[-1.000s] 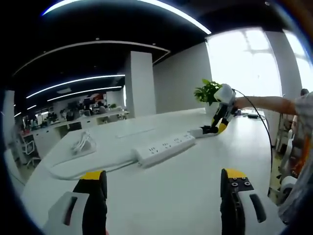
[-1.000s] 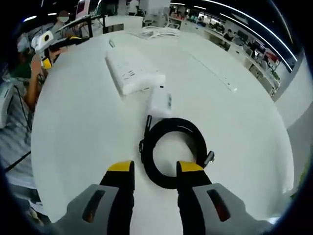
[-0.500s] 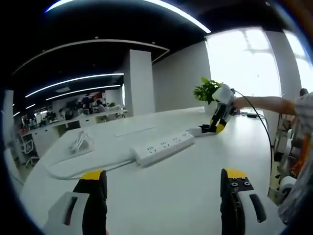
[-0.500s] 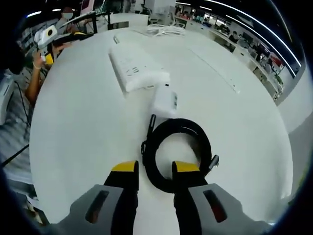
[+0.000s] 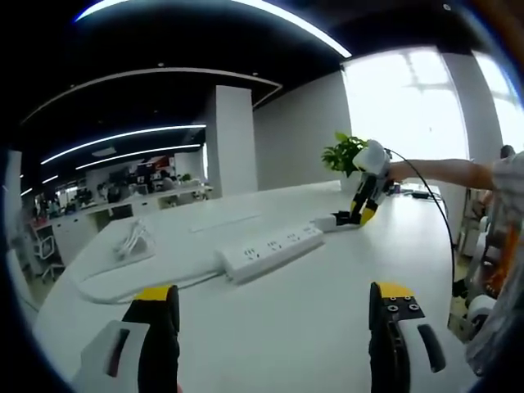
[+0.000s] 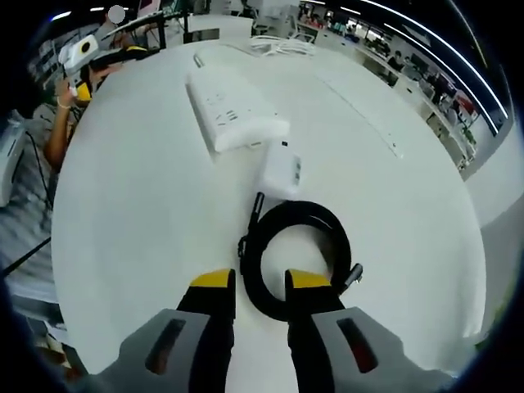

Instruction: Straighten the power strip on the desk, plug the charger into it

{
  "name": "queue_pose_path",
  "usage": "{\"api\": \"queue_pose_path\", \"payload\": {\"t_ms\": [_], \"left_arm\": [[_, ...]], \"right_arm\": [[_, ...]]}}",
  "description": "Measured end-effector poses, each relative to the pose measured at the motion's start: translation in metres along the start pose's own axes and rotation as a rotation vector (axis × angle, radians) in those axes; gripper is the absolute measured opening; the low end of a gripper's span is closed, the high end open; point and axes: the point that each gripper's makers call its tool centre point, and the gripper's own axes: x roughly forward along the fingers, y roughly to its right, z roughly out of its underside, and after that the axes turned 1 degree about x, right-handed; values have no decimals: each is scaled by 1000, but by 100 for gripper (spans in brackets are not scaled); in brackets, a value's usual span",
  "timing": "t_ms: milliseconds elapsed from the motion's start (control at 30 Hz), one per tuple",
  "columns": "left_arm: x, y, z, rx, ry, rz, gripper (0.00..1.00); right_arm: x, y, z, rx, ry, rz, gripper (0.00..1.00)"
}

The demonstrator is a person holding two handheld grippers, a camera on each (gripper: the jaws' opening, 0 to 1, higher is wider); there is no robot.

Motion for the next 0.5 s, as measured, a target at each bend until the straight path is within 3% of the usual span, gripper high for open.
{"api": "queue_pose_path", "payload": {"t_ms": [500], "left_arm": [[1, 3, -1, -7, 6, 10, 98]], "right_arm": [[4, -5, 2, -3, -21, -20, 18]]}}
